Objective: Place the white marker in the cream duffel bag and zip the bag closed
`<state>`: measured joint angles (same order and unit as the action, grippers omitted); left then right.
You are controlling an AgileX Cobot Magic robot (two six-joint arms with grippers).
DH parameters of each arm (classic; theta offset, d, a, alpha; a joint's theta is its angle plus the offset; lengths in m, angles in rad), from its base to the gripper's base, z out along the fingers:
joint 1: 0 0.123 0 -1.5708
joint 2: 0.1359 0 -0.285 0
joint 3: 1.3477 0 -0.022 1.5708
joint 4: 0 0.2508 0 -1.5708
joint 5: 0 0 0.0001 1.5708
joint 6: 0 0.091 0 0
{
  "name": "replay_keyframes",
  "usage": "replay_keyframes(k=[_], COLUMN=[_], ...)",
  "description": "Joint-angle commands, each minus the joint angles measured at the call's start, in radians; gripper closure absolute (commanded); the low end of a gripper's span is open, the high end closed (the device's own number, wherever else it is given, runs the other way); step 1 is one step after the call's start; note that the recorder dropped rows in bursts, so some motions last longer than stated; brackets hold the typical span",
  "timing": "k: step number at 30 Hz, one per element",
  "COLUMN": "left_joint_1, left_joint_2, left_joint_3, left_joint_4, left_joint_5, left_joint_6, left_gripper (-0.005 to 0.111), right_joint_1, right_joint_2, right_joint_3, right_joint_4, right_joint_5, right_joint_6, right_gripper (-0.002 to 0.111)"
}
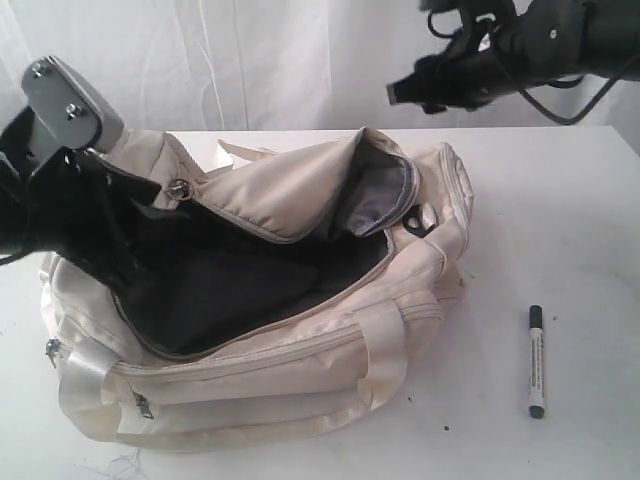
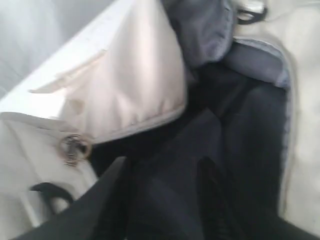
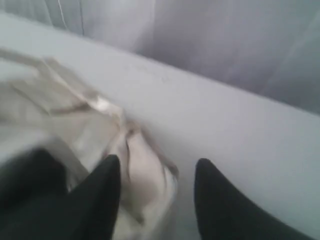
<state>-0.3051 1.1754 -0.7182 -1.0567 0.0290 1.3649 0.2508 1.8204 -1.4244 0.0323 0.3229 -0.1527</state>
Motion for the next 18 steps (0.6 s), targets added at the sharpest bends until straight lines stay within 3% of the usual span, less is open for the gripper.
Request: replay_keyframes(k=[1,4,9,14,18], left_joint_1=[-0.008,-0.008,-0.007,-0.007,-0.007], left_joint_2=[-0.084,-0.128,-0.149,-0.149,-0.173], left_joint_3=[-0.003,-0.003,-0.003,0.046,0.126], left_joint_4=[-0.034,-0.034,-0.149,-0.461,-0.487], left_joint_5=[-0.217,-0.438,-0.715,-0.686,-0.550], left_joint_6=[0.018,0.060,0.236,0.383,0.326], left_gripper=[0.087,0.107,0.107,0.107,0.107], right_joint_1=[-0.080,-0.135,-0.221,-0.263,-0.269], right_joint_2=[-0.007,-0.013,-0.013,-0.013,-0.046], right_joint_3=[0.000,0.000,0.000,0.030,0.093], right_joint_4=[-0.151,-0.169,-0.169,-0.169,-0.188], right_joint_5=[0.295,0.396,0.517,0.632,0.535], right_joint_6=[-0.007,0.063,0.195,0.178,0.187], right_gripper=[0.089,0.103,0.108,0.108,0.108])
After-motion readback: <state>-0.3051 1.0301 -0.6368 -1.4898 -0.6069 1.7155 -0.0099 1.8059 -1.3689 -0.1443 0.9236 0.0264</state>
